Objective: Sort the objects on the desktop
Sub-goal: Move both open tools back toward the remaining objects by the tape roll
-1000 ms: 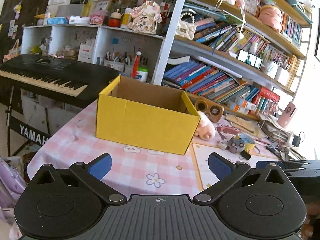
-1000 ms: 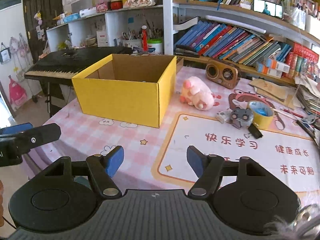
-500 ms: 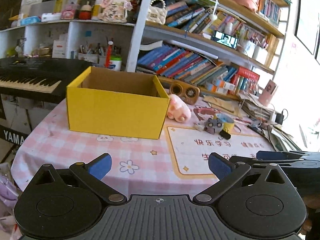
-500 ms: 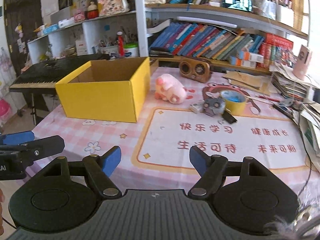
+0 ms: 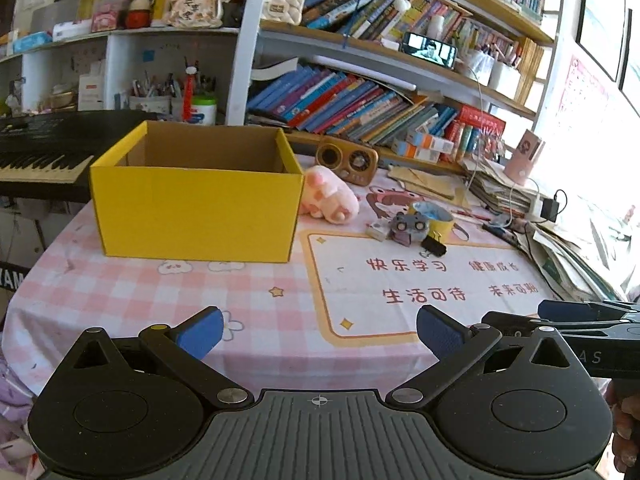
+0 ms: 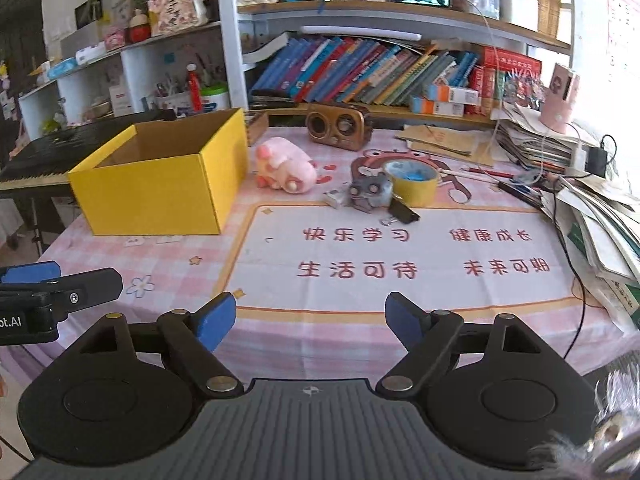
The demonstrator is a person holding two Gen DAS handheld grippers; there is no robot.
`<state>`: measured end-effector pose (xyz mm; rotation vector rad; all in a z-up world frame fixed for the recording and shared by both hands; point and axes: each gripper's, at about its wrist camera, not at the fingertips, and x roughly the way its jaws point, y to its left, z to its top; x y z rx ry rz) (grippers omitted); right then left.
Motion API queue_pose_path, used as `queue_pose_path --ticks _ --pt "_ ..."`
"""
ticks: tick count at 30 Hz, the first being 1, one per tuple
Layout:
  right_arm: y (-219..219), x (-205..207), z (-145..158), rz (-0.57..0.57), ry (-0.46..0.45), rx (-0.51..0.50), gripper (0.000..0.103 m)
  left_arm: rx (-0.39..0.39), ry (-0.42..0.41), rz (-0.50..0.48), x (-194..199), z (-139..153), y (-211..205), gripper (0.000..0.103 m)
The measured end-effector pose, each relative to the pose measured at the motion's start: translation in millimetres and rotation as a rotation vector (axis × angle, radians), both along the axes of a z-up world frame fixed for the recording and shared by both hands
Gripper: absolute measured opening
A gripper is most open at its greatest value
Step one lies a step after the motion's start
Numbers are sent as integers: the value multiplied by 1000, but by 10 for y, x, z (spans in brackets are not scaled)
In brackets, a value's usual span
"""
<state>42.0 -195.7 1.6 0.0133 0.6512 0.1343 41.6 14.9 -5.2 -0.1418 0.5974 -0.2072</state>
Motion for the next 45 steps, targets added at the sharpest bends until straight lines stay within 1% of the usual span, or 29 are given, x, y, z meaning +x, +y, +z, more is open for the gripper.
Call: queue_pose_path --ticks 9,19,31,38,45 --pt "-260 110 -3 -15 6 -6 83 0 7 -31 178 19 -306 103" --pt "-621 362 -3 -20 27 -17 84 -17 25 -66 444 -9 -691 103" --pt "-966 872 -89 24 67 -21 85 -10 63 -39 848 -83 -1050 103" --pt "-1171 1186 -179 62 97 -14 85 7 90 -10 1117 -141 -1267 103" --pt "-1276 1492 -312 126 121 -24 83 26 106 12 1349 -170 -1461 103"
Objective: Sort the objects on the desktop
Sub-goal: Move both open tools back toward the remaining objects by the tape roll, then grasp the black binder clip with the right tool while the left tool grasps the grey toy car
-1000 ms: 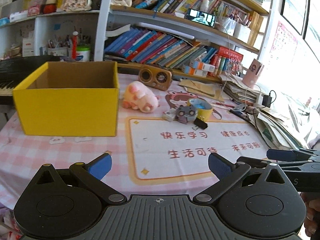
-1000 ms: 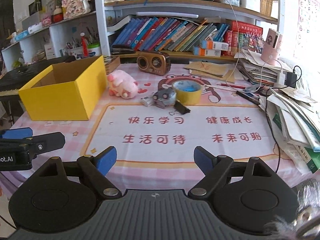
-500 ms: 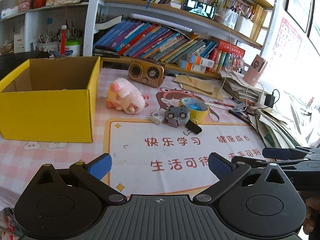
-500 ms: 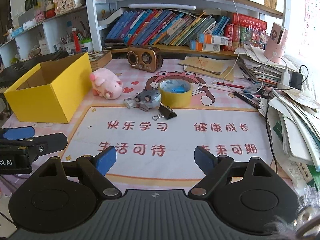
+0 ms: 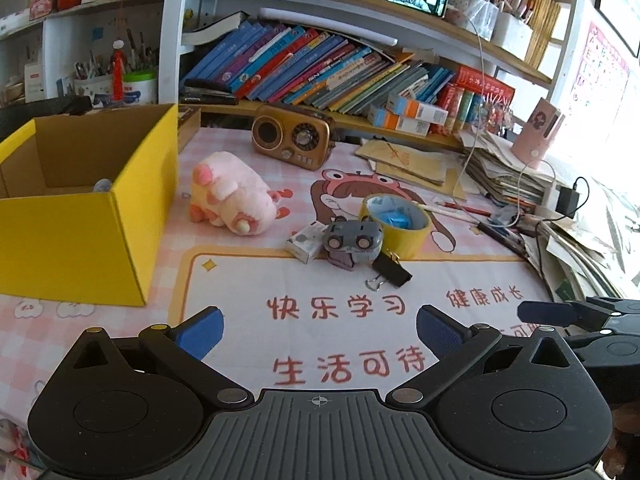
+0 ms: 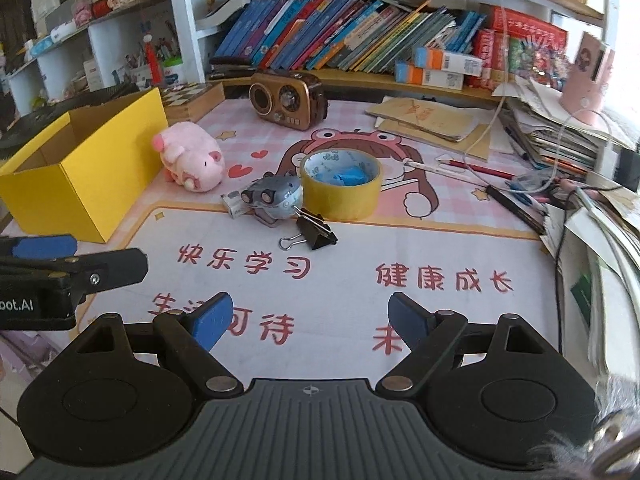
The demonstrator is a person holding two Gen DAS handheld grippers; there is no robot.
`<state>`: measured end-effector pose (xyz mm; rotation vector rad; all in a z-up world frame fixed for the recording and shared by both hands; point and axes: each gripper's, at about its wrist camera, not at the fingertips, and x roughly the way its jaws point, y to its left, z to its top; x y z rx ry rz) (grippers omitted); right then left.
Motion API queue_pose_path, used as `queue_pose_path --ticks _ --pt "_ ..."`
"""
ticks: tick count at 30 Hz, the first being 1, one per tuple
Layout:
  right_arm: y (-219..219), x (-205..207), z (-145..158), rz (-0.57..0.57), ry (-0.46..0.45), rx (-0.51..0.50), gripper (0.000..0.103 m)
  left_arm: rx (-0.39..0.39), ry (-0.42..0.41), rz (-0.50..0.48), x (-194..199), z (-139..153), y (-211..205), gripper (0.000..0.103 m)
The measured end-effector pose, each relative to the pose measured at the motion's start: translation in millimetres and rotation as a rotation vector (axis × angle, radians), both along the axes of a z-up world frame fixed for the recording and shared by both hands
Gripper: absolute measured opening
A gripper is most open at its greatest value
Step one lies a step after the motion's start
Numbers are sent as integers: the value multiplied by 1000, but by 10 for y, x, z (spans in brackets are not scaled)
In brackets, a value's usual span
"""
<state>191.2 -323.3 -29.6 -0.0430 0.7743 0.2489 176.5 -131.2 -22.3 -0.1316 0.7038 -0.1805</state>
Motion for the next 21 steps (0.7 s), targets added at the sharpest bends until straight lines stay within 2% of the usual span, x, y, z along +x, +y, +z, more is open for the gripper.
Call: queue_pose_path --ticks 4,8,12,21 --pt "-20 168 -90 38 -2 -18 81 13 4 8 135 -34 -97 102" --pt "-29 367 -190 75 -4 -29 71 32 3 16 279 -59 -159 102" --pt "-28 574 -276 98 -8 -24 65 51 7 26 432 -85 -209 102" --pt "92 1059 -428 162 -17 -30 51 44 24 43 733 -149 -258 102"
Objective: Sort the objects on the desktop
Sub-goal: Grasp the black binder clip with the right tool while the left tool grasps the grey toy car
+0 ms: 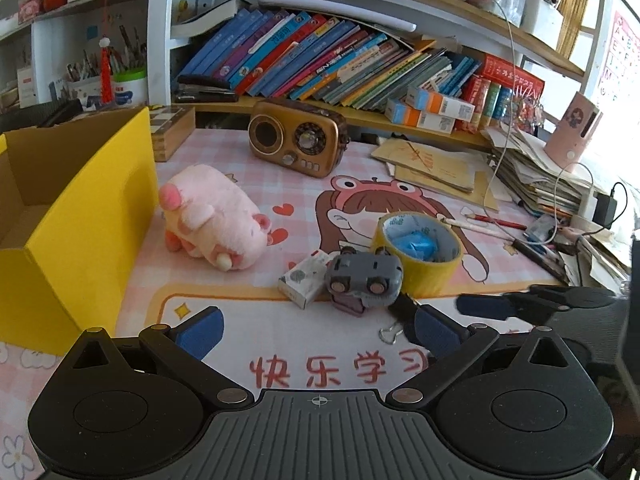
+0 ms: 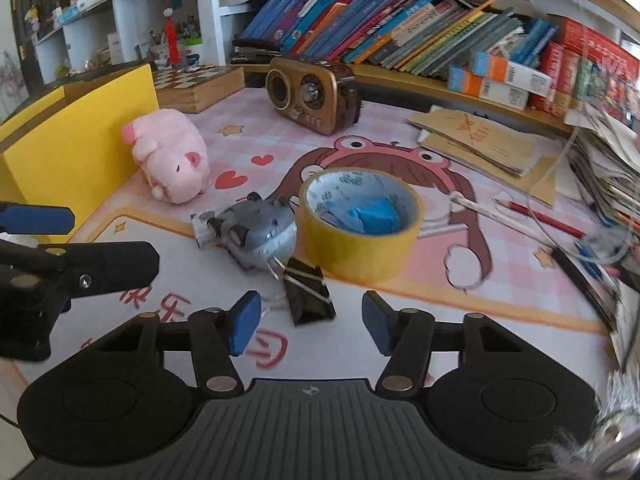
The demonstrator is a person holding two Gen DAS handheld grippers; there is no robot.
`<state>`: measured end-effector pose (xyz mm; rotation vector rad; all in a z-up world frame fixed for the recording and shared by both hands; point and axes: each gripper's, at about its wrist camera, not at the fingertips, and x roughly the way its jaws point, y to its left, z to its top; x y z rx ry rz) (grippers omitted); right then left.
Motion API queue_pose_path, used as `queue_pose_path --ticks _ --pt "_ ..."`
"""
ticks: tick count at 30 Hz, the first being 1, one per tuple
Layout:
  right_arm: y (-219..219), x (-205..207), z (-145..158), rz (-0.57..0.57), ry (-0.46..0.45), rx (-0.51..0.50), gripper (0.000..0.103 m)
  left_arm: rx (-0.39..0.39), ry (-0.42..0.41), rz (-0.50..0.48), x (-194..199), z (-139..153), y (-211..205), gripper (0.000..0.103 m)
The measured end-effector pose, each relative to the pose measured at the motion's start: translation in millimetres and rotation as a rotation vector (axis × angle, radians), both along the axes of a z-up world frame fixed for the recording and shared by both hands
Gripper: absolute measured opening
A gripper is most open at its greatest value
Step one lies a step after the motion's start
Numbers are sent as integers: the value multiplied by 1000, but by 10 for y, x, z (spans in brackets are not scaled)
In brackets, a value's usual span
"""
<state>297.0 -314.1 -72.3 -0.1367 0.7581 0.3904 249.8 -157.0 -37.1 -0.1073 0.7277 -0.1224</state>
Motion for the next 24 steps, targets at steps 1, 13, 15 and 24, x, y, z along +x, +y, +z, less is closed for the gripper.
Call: queue_pose_path --ticks 1,13,15,24 --pt "18 33 -16 12 -1 -3 49 2 1 -1 31 -6 -14 102" --pt "-167 19 41 36 -74 -29 6 -1 27 -62 344 -113 -239 83" --pt "-257 -2 70 7 -77 -24 6 6 36 -73 403 -152 -288 83" --pt "-460 -55 125 -30 -35 2 5 65 63 -128 649 -311 -509 83"
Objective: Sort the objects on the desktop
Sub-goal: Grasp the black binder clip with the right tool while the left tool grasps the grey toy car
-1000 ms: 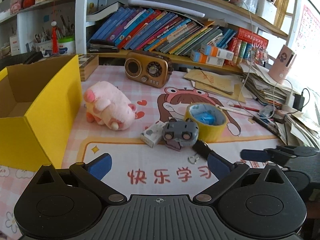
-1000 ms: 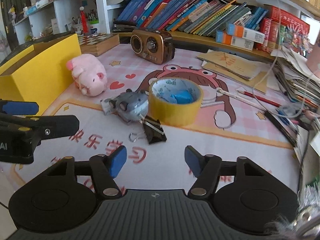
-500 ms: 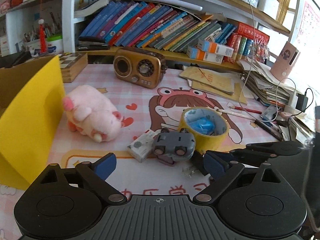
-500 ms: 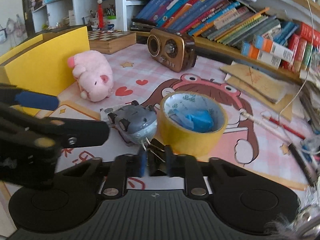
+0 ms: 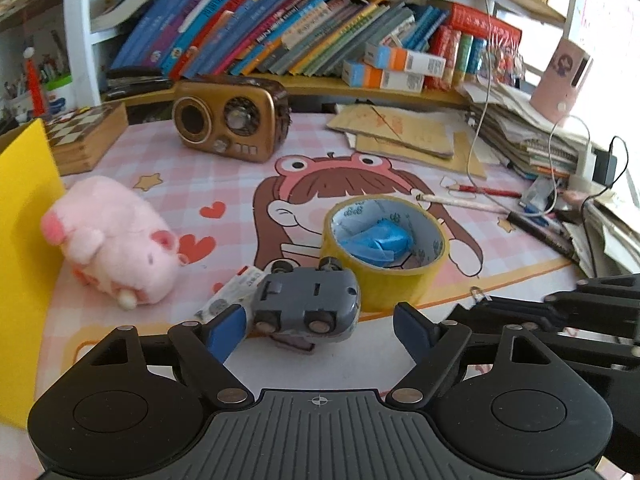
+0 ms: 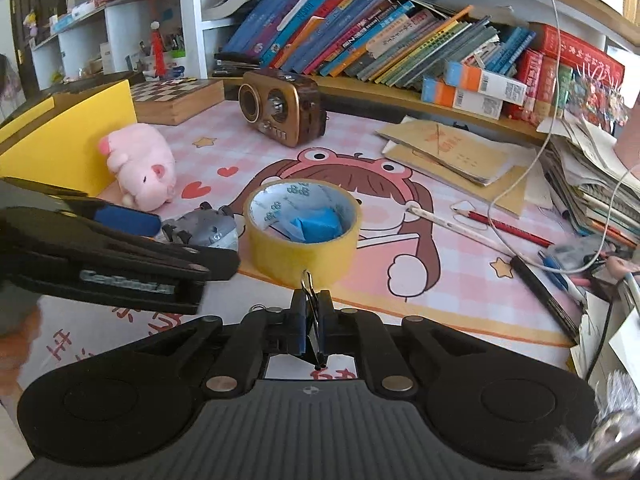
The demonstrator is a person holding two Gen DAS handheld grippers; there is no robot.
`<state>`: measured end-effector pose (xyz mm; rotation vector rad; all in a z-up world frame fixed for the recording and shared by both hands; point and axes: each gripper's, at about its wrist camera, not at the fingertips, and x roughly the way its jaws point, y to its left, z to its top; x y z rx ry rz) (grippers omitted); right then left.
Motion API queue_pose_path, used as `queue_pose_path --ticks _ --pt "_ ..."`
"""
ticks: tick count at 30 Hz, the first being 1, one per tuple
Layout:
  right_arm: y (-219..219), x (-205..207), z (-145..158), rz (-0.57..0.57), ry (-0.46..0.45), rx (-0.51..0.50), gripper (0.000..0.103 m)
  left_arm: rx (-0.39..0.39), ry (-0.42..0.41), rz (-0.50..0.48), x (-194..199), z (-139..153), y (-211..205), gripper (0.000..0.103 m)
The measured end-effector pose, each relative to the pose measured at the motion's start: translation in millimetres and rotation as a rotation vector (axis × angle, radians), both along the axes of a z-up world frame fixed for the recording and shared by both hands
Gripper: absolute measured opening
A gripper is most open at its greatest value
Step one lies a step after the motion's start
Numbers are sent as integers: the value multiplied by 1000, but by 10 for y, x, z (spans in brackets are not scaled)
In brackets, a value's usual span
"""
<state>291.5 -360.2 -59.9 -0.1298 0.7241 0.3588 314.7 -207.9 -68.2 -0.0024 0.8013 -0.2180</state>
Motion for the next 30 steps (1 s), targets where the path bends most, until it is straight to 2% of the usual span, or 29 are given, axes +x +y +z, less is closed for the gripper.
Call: queue_pose_path --ticks 4,6,7,12,20,30 --pt "-29 -14 0 -2 12 0 5 24 6 0 86 -67 -27 82" --pt "-39 -19 -5 -3 16 -1 5 63 -8 22 105 -78 -50 73" --pt "-44 -21 -6 -3 17 -1 5 87 -16 32 112 -78 -66 64" --pt "-67 -27 5 -14 21 11 5 131 -28 24 109 -72 -122 64" --pt "-44 -80 77 -1 13 22 5 53 -58 21 -86 118 -30 64" --pt "44 -281 198 27 18 44 5 -24 -73 28 -512 328 188 64"
